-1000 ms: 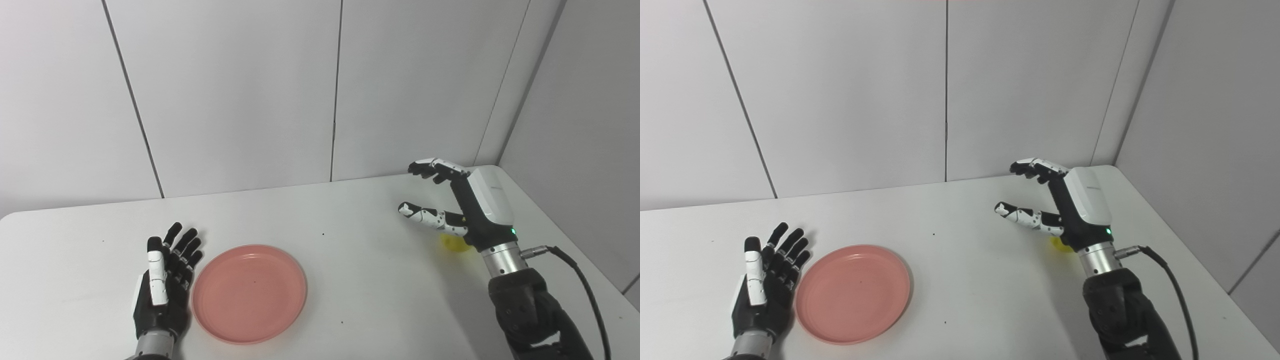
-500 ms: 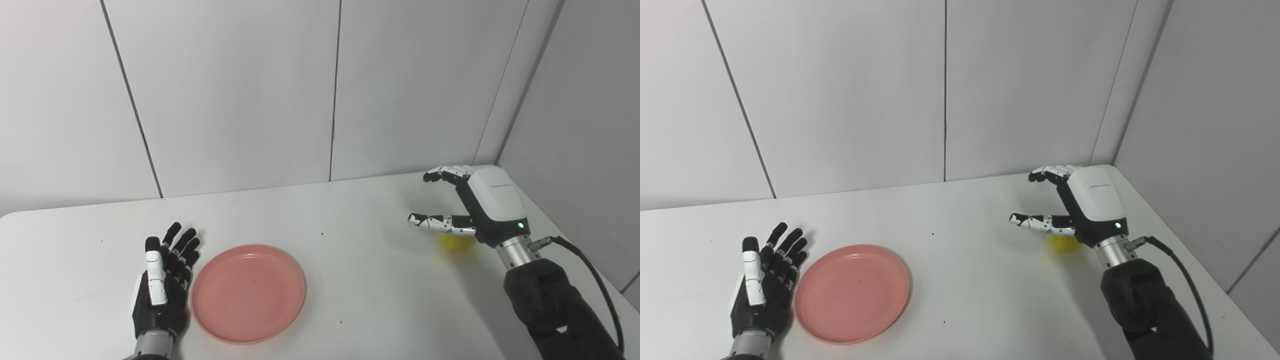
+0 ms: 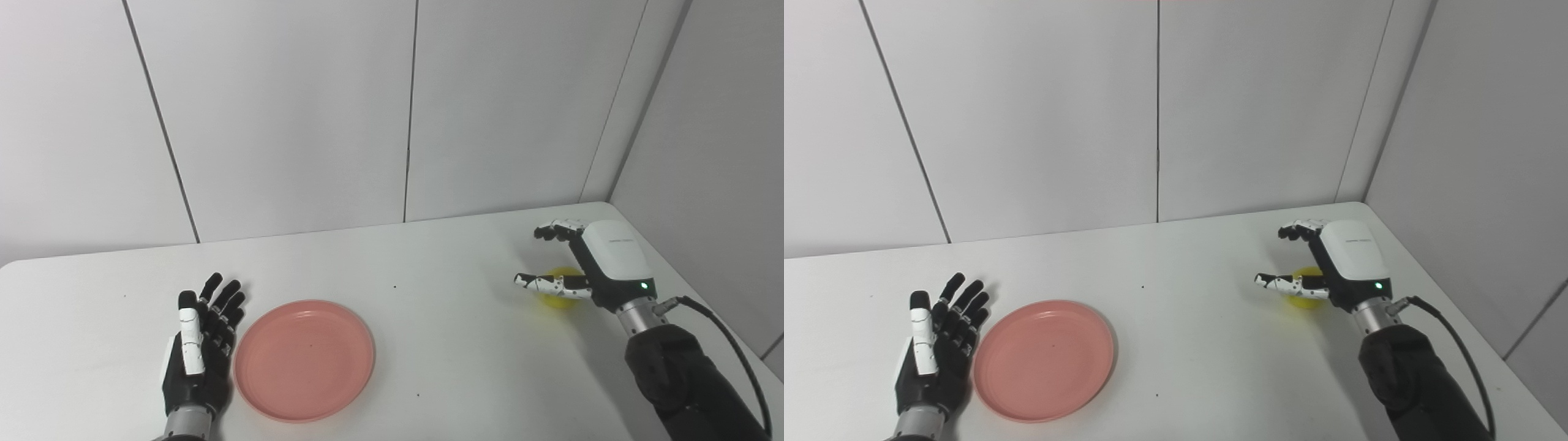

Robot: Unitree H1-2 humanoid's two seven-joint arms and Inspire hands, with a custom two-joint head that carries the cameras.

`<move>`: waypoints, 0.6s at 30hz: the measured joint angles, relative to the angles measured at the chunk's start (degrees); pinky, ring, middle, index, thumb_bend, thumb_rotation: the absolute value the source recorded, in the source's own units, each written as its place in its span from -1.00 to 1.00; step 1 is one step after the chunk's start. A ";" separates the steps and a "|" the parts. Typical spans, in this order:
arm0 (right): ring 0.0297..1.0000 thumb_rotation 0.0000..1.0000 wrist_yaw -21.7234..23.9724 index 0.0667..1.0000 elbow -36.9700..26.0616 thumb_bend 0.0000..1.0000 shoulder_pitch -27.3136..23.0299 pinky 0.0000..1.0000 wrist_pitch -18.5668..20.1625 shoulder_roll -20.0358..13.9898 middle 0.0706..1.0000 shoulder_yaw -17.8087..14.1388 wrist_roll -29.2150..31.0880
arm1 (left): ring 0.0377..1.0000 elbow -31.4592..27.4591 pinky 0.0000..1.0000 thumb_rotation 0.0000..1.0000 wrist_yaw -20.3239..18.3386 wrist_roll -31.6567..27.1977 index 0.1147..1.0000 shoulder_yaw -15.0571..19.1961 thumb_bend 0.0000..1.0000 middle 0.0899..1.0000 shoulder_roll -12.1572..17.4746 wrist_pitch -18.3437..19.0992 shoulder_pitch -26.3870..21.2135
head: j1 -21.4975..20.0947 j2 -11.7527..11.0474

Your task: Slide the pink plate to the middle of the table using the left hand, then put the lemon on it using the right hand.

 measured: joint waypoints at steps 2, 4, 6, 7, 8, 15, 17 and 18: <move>0.20 0.63 -0.12 0.18 0.06 0.60 -0.01 0.16 0.00 -0.11 0.20 0.22 -0.04 | 0.79 0.00 0.93 0.80 0.00 0.00 0.76 -0.04 0.62 0.70 0.02 0.01 0.01 | 0.00 0.00; 0.19 0.64 -0.69 0.19 0.90 0.59 -0.20 0.15 0.00 -0.18 0.19 0.58 -0.10 | 0.79 -0.02 0.94 0.79 0.00 0.00 0.76 -0.06 0.62 0.70 0.03 0.04 0.02 | 0.09 0.17; 0.18 0.66 -1.08 0.19 1.98 0.57 -0.42 0.15 0.00 -0.29 0.19 1.09 -0.34 | 0.81 -0.09 0.96 0.79 0.00 -0.01 0.76 -0.07 0.62 0.72 0.07 0.12 0.02 | 0.17 0.18; 0.18 0.66 -1.43 0.19 2.24 0.57 -0.52 0.15 0.00 -0.42 0.19 1.47 -0.82 | 0.81 -0.13 0.96 0.79 0.00 -0.01 0.76 -0.08 0.62 0.72 0.10 0.14 0.05 | 0.17 0.18; 0.19 0.67 -1.53 0.19 2.56 0.58 -0.65 0.17 0.00 -0.53 0.19 1.65 -1.19 | 0.81 -0.14 0.97 0.79 0.00 -0.01 0.76 -0.08 0.62 0.72 0.10 0.15 0.06 | 0.17 0.18; 0.25 0.60 -1.91 0.21 5.38 0.57 -1.22 0.27 0.27 -0.92 0.22 2.12 -1.74 | 0.81 -0.33 0.99 0.80 -0.02 -0.03 0.76 -0.17 0.62 0.71 0.11 0.24 0.14 | 0.26 0.26; 0.27 0.61 -2.64 0.21 6.42 0.58 -1.24 0.29 0.40 -0.96 0.23 2.34 -2.14 | 0.80 -0.51 0.99 0.80 -0.01 -0.03 0.75 -0.19 0.62 0.71 0.11 0.28 0.26 | 0.26 0.26; 0.27 0.61 -3.16 0.21 7.14 0.58 -1.27 0.30 0.41 -0.99 0.24 2.46 -2.25 | 0.80 -0.61 0.99 0.80 -0.01 -0.02 0.75 -0.22 0.62 0.71 0.10 0.29 0.31 | 0.35 0.26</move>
